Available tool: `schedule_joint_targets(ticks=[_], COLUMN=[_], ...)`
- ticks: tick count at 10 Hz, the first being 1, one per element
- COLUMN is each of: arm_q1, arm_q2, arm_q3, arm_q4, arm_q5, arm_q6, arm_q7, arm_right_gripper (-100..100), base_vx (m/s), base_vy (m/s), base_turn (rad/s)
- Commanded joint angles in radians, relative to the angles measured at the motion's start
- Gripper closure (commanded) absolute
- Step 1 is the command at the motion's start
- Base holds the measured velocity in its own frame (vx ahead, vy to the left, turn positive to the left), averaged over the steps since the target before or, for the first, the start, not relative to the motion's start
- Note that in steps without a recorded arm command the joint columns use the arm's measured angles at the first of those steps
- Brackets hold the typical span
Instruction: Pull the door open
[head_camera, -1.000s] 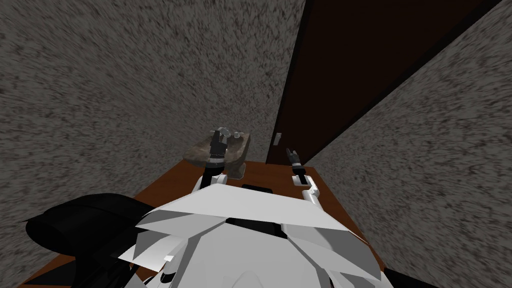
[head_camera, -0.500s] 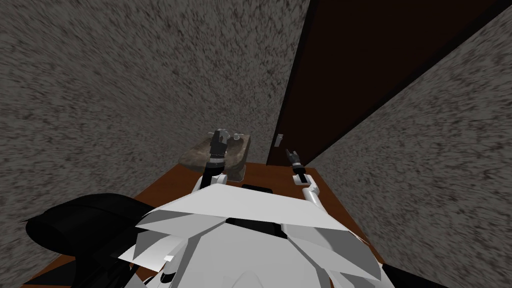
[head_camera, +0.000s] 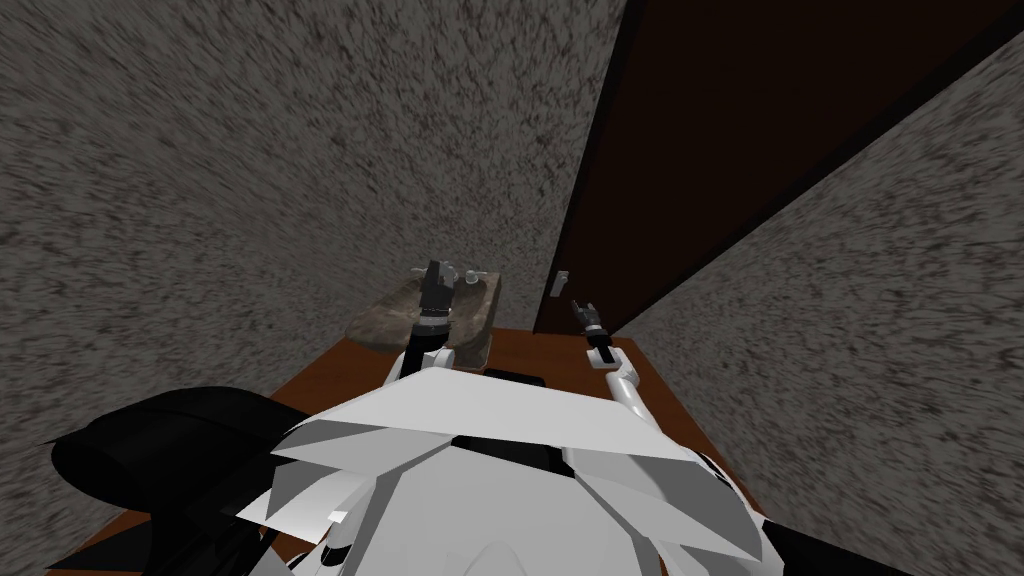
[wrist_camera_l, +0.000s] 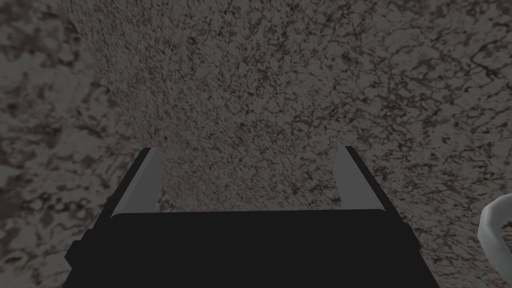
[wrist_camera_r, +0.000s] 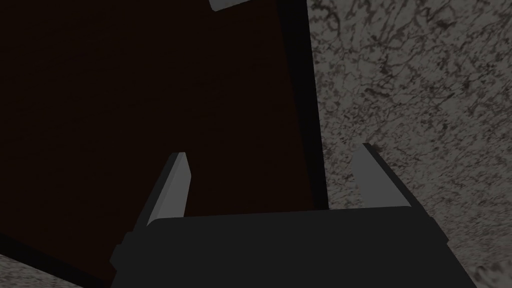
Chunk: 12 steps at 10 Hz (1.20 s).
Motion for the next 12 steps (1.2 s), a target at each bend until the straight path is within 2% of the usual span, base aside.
schedule_joint_targets(ticks=[1,8,10,12], arm_q1=[-0.021,-0.09,-0.114,-0.119], arm_q2=[-0.009,-0.034,-0.043,-0.045], arm_q3=[-0.007,-0.03,-0.038,-0.04], arm_q4=[0.04,0.175,0.22,0.231], arm_q5=[0.013,0.068,0.087,0.091], arm_q6=[-0.004,-0.009,-0.011,-0.011], arm_q7=[0.018,0.093,0.118,0.124], arm_right_gripper=[-100,-100,-100,-100], base_vx=[0.088,0.083,0.003,0.01], base_vy=[0.052,0.041,-0.006,-0.011], base_turn=[-0.018,-0.018,0.011,0.034])
